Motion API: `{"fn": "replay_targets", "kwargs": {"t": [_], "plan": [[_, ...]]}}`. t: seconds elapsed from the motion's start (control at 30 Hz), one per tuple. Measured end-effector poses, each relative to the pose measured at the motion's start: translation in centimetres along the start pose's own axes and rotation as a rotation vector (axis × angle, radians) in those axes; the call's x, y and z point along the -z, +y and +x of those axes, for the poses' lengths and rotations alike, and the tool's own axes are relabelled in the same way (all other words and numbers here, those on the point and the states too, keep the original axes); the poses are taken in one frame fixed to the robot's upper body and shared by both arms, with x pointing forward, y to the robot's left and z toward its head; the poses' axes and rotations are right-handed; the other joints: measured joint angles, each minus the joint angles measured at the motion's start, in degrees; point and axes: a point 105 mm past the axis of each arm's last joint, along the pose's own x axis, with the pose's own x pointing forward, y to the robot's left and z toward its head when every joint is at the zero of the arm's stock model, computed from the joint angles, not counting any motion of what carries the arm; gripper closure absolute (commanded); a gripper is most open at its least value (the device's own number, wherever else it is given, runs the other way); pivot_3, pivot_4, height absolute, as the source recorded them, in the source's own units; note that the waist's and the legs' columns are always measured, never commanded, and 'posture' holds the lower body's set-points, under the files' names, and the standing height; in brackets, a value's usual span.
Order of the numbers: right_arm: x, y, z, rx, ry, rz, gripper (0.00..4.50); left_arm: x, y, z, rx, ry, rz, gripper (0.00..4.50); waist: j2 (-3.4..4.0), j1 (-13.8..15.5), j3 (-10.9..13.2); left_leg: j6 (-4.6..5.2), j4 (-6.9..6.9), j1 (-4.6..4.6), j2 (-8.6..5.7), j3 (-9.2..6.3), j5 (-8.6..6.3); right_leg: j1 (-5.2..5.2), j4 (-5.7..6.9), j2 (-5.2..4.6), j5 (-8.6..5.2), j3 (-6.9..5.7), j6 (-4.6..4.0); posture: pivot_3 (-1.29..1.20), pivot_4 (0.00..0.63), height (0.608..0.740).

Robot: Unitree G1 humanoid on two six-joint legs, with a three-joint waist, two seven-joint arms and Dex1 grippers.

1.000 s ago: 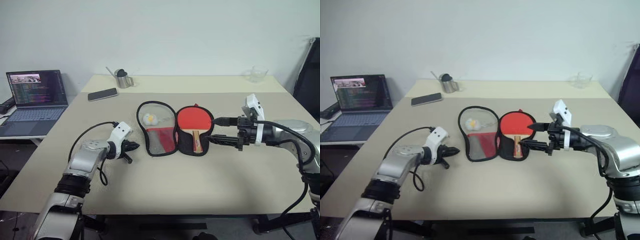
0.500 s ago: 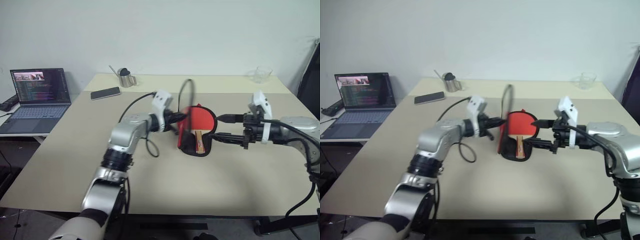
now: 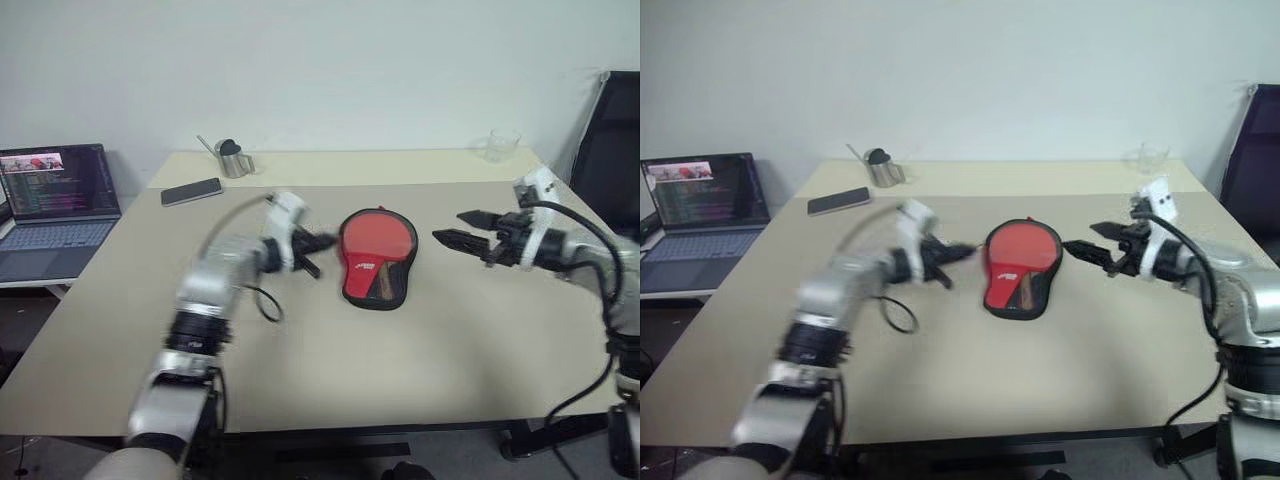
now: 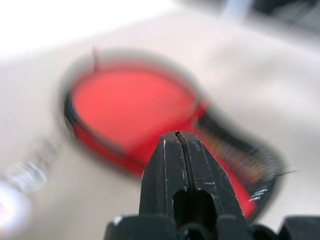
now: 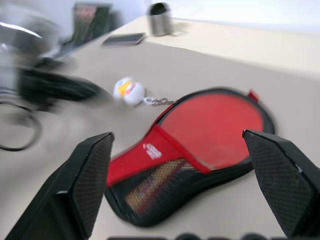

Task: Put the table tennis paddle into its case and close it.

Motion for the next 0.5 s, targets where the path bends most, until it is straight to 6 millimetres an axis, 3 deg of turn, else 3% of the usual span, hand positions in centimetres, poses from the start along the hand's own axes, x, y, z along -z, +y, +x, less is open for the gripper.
{"fn": "replay_targets", "kwargs": {"t": [0.1,0.2,0.33,0.5], "plan": [[1.1,-1.0,2.4,0.061,-0.002,0.213,0.00,-1.9,-0.6,-3.3,0.064,-0.062,0.034,4.49,0.05,0.2,0.0,0.01,-0.01,-0.01,-0.10,-0.06,0.00,0.02,-0.04,-0.06,0.00,-0.02,0.01,0.00,0.150,0.740],[2.9,-2.6,3.2,0.152,0.032,0.366,0.00,-0.5,-0.6,-5.5,0.069,-0.015,-0.008,4.14,0.05,0.6,0.0,0.02,-0.01,-0.06,-0.11,-0.12,0.00,0.02,-0.05,-0.05,0.00,-0.07,0.01,0.00,0.150,0.740],[5.0,-4.0,3.7,0.225,0.081,0.534,0.00,0.5,-1.2,-7.8,0.056,0.030,-0.054,2.86,0.04,0.3,0.0,0.03,-0.04,-0.09,-0.10,-0.09,0.00,-0.01,-0.05,-0.05,0.00,-0.05,0.00,0.00,0.150,0.740],[5.9,-4.0,3.2,0.208,0.118,0.636,0.00,1.0,-2.8,-9.9,0.068,0.101,-0.028,1.01,0.05,-0.2,0.0,0.05,-0.08,-0.03,-0.08,-0.06,-0.01,0.01,-0.04,-0.03,0.00,-0.01,0.00,0.00,0.150,0.740]]}}
